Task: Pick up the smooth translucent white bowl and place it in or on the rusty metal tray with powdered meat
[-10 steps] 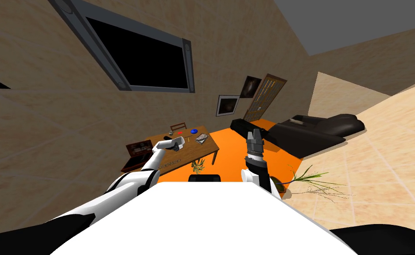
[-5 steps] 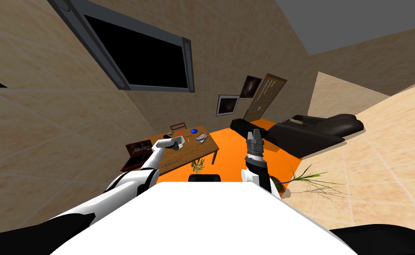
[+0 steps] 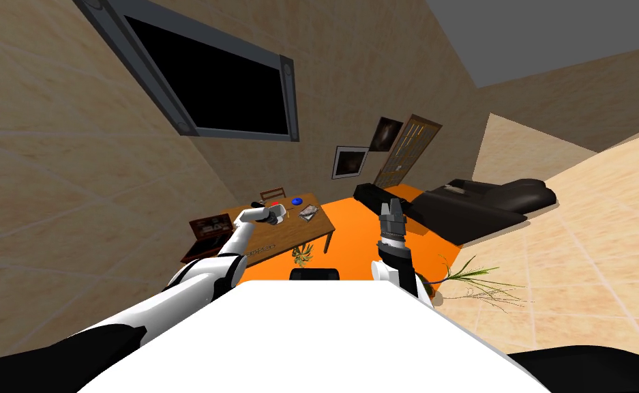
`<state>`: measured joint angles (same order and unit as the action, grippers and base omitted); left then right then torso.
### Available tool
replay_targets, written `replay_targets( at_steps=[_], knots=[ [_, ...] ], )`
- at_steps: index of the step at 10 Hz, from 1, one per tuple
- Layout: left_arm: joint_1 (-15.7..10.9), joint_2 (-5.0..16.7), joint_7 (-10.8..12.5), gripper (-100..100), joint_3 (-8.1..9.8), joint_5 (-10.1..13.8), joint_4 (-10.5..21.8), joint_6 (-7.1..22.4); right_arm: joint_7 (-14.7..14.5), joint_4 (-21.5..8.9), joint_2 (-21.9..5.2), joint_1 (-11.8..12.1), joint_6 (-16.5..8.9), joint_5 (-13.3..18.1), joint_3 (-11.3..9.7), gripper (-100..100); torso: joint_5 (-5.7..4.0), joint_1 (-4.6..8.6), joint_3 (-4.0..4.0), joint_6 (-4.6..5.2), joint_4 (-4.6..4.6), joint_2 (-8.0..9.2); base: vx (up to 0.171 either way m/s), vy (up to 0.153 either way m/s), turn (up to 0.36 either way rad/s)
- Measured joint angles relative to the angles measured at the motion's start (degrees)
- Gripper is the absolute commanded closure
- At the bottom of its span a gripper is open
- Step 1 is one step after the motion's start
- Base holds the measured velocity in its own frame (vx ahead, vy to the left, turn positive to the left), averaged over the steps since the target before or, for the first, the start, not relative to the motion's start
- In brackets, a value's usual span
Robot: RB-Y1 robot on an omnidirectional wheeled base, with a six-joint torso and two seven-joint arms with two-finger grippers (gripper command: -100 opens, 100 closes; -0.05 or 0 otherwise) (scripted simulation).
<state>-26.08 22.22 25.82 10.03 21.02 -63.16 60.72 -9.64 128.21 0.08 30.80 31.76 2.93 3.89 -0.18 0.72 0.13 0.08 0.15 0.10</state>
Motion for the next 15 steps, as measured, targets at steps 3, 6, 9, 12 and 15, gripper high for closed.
replay_targets(
  at_steps=[3,6,9,12,15],
  knots=[
    [-2.4,0.1,3.8,100,0.51,2.7,-3.3,2.4,0.0,0.0,0.0,0.0,0.0,0.0,0.0,0,-0.07,0.33,0.09,0.02,0.07,0.11,0.021,-0.198,0.025],
    [-5.4,0.4,6.9,100,0.87,5.4,-3.7,3.4,0.0,0.0,0.0,0.0,0.0,0.0,0.0,0,-0.06,0.18,0.14,-0.06,0.14,0.13,0.033,-0.155,0.01],
    [-6.6,0.8,9.3,100,0.88,6.0,-5.6,5.4,0.0,0.0,0.0,0.0,0.0,0.0,0.0,0,-0.03,-0.01,0.19,-0.09,0.18,0.19,0.041,-0.111,-0.028],
    [-7.3,2.1,10.8,100,0.93,5.9,-7.5,8.8,0.0,0.0,0.0,0.0,0.0,0.0,0.0,0,-0.08,0.04,0.24,-0.11,0.23,0.26,0.047,-0.116,-0.071],
    [-7.3,3.7,11.1,100,0.88,4.7,-8.8,12.8,0.0,0.0,0.0,0.0,0.0,0.0,0.0,0,-0.11,-0.06,0.28,-0.12,0.29,0.27,0.064,-0.092,-0.073]
  ],
)
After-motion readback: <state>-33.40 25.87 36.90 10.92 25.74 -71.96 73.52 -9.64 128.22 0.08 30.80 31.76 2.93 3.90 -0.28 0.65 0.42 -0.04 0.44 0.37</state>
